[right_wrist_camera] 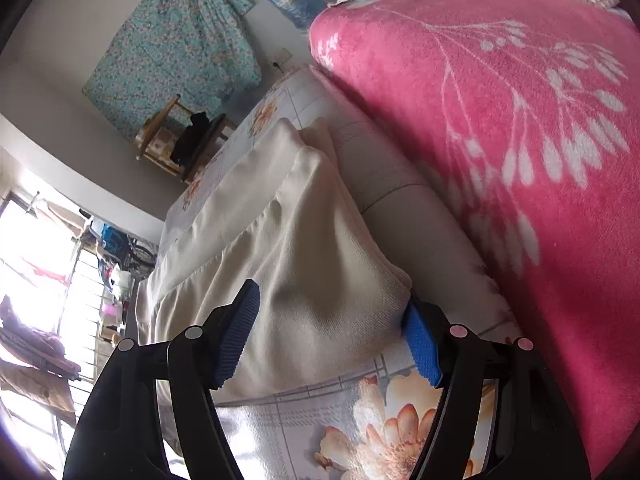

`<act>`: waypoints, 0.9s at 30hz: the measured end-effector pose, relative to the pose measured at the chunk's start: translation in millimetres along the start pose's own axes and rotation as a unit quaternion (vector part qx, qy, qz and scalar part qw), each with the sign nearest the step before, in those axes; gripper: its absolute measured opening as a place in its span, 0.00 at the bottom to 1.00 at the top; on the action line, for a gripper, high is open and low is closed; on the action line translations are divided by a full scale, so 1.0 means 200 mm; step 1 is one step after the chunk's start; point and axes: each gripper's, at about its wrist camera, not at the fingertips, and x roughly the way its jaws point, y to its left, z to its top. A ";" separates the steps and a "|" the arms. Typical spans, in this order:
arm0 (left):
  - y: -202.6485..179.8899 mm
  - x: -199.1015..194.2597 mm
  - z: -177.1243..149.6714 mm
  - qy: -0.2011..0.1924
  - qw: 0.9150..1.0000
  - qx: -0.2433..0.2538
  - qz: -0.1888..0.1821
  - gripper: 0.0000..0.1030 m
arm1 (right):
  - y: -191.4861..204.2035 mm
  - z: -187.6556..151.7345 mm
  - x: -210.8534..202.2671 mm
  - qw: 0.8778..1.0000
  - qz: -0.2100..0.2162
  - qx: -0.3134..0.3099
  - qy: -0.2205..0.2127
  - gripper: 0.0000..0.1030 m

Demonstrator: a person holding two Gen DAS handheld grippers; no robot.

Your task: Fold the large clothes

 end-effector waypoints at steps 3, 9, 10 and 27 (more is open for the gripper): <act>-0.03 0.02 -0.01 -0.022 0.997 0.028 0.068 0.21 | 0.03 0.00 0.03 0.999 -0.029 -0.017 -0.016 0.31; -0.19 -0.05 -0.11 -0.057 0.982 0.145 0.106 0.13 | 0.05 0.01 -0.03 0.999 0.010 -0.038 -0.025 0.11; -0.22 -0.09 -0.13 -0.061 0.980 0.159 0.103 0.12 | 0.06 0.01 -0.06 0.999 0.017 -0.042 -0.026 0.10; 0.14 -0.57 -0.34 -0.011 0.988 0.101 0.116 0.22 | -0.23 -0.18 -0.48 1.000 0.003 -0.012 -0.008 0.40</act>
